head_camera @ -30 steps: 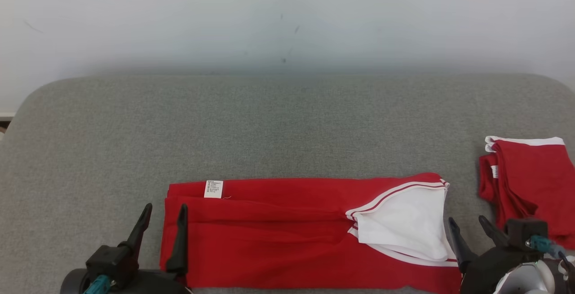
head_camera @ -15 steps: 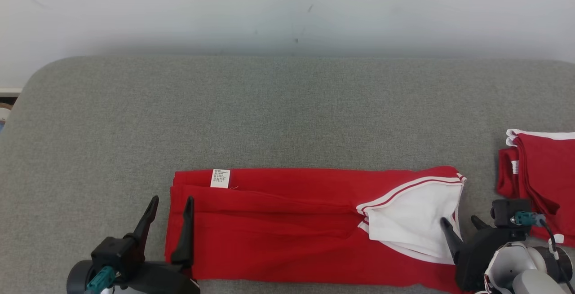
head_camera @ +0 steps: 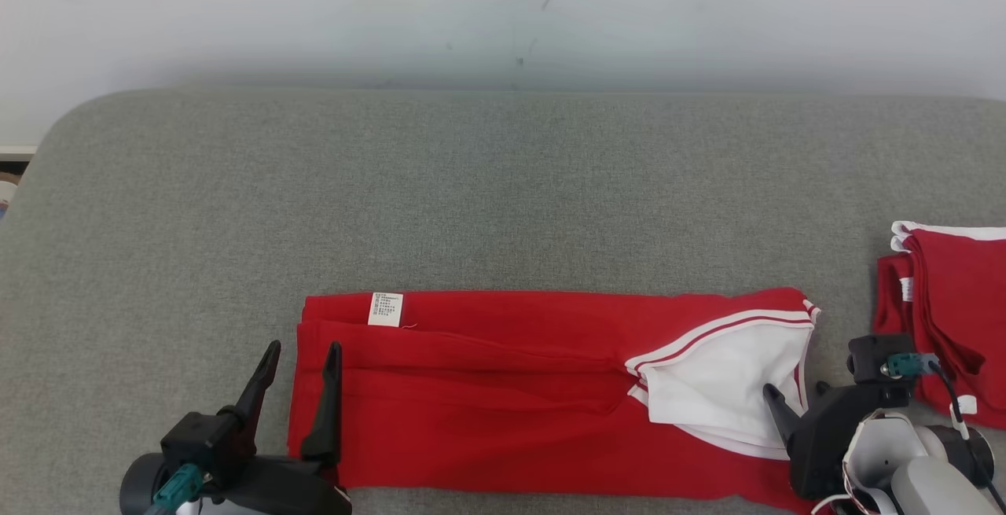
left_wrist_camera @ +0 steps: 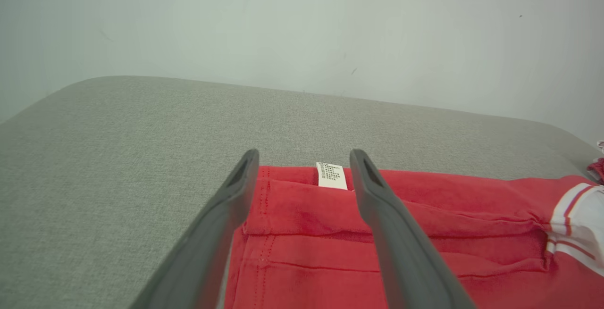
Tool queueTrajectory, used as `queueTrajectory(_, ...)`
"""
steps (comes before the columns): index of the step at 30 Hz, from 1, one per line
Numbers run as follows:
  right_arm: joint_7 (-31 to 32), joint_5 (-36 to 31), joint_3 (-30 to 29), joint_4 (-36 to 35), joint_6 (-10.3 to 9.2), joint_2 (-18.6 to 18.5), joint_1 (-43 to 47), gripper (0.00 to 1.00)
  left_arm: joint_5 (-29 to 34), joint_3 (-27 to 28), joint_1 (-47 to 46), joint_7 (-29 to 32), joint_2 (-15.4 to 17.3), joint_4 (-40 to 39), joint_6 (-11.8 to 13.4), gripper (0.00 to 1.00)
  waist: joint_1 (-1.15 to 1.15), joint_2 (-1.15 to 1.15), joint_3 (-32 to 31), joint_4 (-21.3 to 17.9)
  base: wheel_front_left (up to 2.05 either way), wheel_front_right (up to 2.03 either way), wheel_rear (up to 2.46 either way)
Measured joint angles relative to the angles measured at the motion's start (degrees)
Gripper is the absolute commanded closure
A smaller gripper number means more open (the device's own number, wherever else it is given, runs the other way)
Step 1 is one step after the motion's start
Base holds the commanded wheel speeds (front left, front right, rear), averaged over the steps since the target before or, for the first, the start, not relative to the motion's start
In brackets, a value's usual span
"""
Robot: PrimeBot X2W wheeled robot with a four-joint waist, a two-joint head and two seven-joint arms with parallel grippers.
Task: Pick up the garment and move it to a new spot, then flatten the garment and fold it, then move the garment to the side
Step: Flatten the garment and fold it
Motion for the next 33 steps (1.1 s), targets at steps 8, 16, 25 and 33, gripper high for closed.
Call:
queueTrajectory(8,3.1,0.5,0.9,-0.1,-0.2,0.0,-1.9,0.63,0.0,-0.6,-0.8,-0.2,-0.2,0.2,-0.2,0.0,0.0,0.0,0.6,0.0,0.0,0.0,0.0)
queueTrajectory(16,6.0,0.9,0.9,-2.7,0.26,-1.6,-1.4,1.0,-0.4,-0.7,-0.9,-0.5,-0.3,1.1,-0.1,0.0,0.0,0.0,0.6,0.0,0.0,0.0,0.0)
queueTrajectory(25,7.6,-0.4,-3.8,-9.2,-0.81,-9.4,2.9,1.0,-0.6,-0.8,-0.7,-0.8,-0.3,1.7,-0.1,0.0,0.0,0.0,-0.9,-1.0,0.0,0.0,0.0)
queueTrajectory(33,10.3,-2.2,-3.0,-16.9,-1.32,-10.5,4.3,1.0,-1.0,-1.2,-0.3,-1.0,-0.4,2.5,-0.2,0.0,-0.01,0.0,-2.2,-1.6,0.0,0.0,0.0)
